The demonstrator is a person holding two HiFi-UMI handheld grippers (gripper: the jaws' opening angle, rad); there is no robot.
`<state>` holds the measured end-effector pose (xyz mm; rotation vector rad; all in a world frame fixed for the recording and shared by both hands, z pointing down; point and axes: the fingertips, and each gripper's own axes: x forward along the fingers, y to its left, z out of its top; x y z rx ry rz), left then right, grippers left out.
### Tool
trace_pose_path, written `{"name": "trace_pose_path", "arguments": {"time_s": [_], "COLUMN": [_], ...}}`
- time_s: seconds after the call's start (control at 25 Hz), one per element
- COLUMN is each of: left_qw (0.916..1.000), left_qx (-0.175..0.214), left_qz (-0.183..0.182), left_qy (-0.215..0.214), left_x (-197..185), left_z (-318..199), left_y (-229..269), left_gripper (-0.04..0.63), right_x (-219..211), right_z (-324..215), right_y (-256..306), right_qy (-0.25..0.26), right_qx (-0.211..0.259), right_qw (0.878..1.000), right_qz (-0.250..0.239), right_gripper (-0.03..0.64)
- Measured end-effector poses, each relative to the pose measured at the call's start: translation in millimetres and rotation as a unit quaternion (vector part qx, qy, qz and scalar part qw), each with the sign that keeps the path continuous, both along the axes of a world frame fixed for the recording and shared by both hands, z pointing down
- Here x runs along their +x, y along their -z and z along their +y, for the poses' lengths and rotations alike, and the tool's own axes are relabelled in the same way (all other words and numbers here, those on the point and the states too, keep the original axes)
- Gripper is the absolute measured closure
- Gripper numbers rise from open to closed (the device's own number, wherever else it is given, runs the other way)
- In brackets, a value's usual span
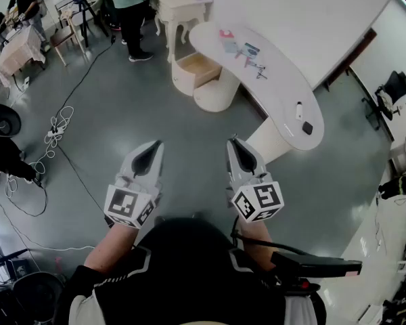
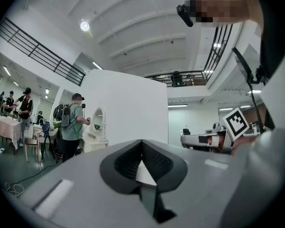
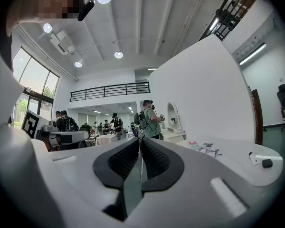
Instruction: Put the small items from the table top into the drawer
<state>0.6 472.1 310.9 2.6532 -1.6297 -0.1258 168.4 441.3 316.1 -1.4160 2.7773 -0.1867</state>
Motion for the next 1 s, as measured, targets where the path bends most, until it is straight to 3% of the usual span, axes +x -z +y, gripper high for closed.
{"name": "trace_pose_path", "arguments": {"time_s": [0.64, 1.0], "left_qw": [1.0000, 0.9998], "left_qx": [-0.005, -0.013], "left_qz": [0.009, 0.012], "left_qy": [0.001, -0.011], "left_x": [-11.3, -36.9], "left_z": [-6.4, -6.2], "left_y": [-0.6, -6.6], "left_gripper": [0.597, 0.597], "right_x": [-14.7, -38.5], "right_z": [-7.8, -7.7], "right_y": [5.6, 6.2], "right_qy": [0.007, -0.002], "right_qx": [0.008, 0.003], "right_qw": [1.000, 1.000], "right_qz": [-0.007, -0.013], "right_gripper": [0.588, 0.588]}}
